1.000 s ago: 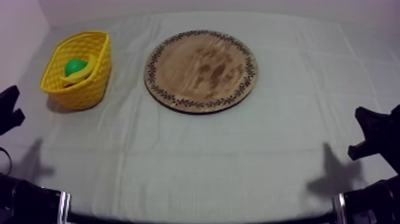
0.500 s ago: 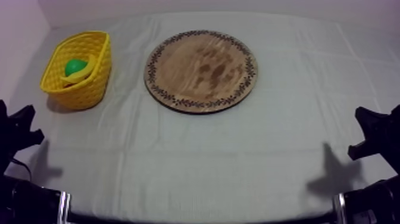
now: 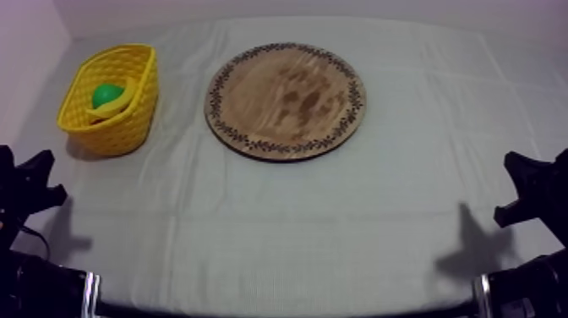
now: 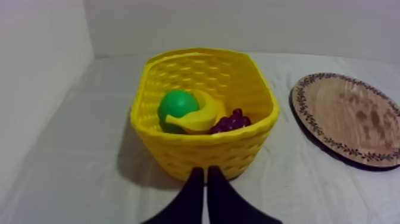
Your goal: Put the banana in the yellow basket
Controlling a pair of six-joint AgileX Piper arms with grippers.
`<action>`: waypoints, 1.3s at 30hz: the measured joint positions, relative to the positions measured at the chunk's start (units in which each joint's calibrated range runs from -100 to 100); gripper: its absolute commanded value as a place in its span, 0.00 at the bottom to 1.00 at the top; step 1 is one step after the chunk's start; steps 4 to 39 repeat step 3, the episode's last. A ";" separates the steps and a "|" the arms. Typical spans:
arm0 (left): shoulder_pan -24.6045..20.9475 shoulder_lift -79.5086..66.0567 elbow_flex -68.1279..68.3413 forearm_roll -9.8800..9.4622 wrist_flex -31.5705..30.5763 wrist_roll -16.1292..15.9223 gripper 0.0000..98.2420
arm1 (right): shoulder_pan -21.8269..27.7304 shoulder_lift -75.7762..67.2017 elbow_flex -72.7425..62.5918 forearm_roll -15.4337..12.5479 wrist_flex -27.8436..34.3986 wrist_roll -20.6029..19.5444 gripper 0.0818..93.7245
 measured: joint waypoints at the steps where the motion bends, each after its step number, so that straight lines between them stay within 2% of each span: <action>1: 0.01 0.00 -0.01 0.05 0.00 0.00 0.00 | 0.00 0.00 0.00 0.00 0.00 0.00 0.00; 39: -0.03 0.00 -0.01 0.05 0.10 0.00 0.00 | 0.00 0.00 0.00 0.00 0.00 0.00 0.00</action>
